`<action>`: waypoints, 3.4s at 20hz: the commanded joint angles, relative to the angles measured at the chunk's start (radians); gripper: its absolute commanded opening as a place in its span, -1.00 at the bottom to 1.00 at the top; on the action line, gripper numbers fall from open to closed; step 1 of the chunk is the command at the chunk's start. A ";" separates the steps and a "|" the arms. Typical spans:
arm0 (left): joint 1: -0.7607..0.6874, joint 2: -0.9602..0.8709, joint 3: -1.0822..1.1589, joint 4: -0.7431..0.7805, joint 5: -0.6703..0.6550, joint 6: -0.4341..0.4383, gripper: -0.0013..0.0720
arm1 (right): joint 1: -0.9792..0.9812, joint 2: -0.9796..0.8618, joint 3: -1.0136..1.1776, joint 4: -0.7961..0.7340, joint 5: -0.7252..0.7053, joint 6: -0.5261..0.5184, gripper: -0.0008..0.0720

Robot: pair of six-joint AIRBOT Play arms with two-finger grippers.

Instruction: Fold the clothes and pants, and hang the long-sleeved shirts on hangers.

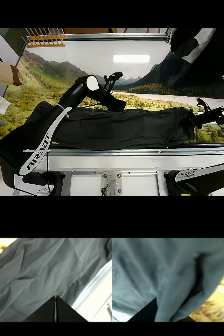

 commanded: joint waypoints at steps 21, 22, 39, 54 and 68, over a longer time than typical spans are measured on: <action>-0.297 -0.516 0.425 -0.001 0.061 -0.047 -0.92 | 0.730 0.682 0.121 -0.337 0.278 0.724 -0.93; -0.297 -0.515 0.425 0.000 0.059 -0.047 -0.91 | 0.765 0.682 0.122 -0.337 0.274 0.751 -0.93; 0.257 -0.118 0.425 0.168 -0.078 -0.049 -0.92 | 1.191 0.530 0.122 -0.207 -0.023 1.029 -0.93; 0.482 0.229 0.193 0.167 -0.076 -0.041 -0.92 | 1.472 0.250 0.122 0.046 -0.584 0.895 0.70; 0.391 0.556 -0.505 0.157 0.087 -0.039 -0.91 | 0.579 0.747 -0.621 -0.045 -0.305 0.509 0.70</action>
